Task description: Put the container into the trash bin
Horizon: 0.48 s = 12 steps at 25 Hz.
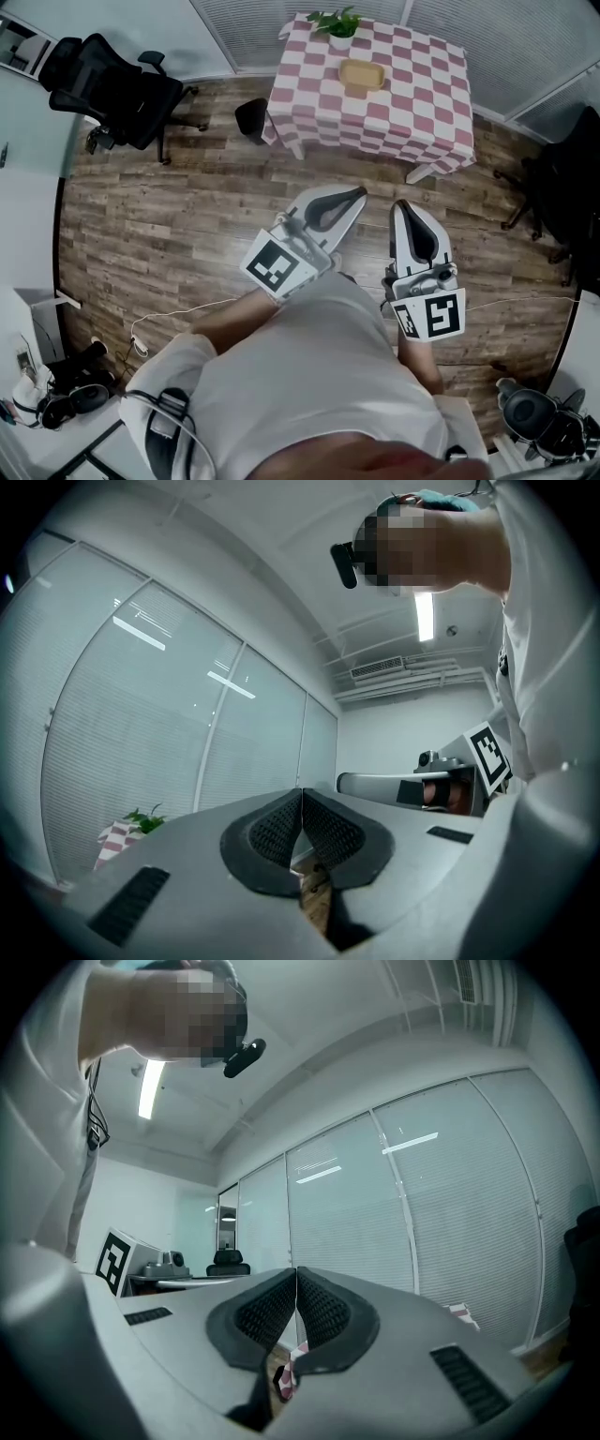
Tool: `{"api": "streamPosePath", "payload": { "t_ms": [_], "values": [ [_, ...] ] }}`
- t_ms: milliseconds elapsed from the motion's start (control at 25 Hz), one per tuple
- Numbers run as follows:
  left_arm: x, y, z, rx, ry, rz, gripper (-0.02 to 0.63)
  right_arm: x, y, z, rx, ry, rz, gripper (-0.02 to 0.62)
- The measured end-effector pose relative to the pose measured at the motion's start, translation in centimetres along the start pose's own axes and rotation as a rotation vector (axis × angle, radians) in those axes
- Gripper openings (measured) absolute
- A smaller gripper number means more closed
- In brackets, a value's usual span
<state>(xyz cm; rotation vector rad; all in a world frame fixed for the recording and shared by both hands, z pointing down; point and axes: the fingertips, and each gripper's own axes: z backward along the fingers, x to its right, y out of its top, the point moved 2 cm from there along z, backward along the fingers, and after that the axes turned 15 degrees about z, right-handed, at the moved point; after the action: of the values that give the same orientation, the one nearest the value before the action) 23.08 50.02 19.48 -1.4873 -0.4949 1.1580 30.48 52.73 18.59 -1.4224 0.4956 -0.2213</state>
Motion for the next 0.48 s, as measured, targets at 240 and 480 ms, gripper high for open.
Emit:
{"api": "streamPosePath", "payload": {
  "t_ms": [240,480],
  "values": [
    [-0.9,0.0,-0.9,0.003,0.012,0.002,0.031,0.8,-0.8,-1.1,-0.004,0.02,-0.012,0.031],
    [-3.4,0.4,-1.9,-0.004,0.019,-0.01,0.031,1.7,-1.4,-3.5,-0.01,0.027,-0.012,0.031]
  ]
}}
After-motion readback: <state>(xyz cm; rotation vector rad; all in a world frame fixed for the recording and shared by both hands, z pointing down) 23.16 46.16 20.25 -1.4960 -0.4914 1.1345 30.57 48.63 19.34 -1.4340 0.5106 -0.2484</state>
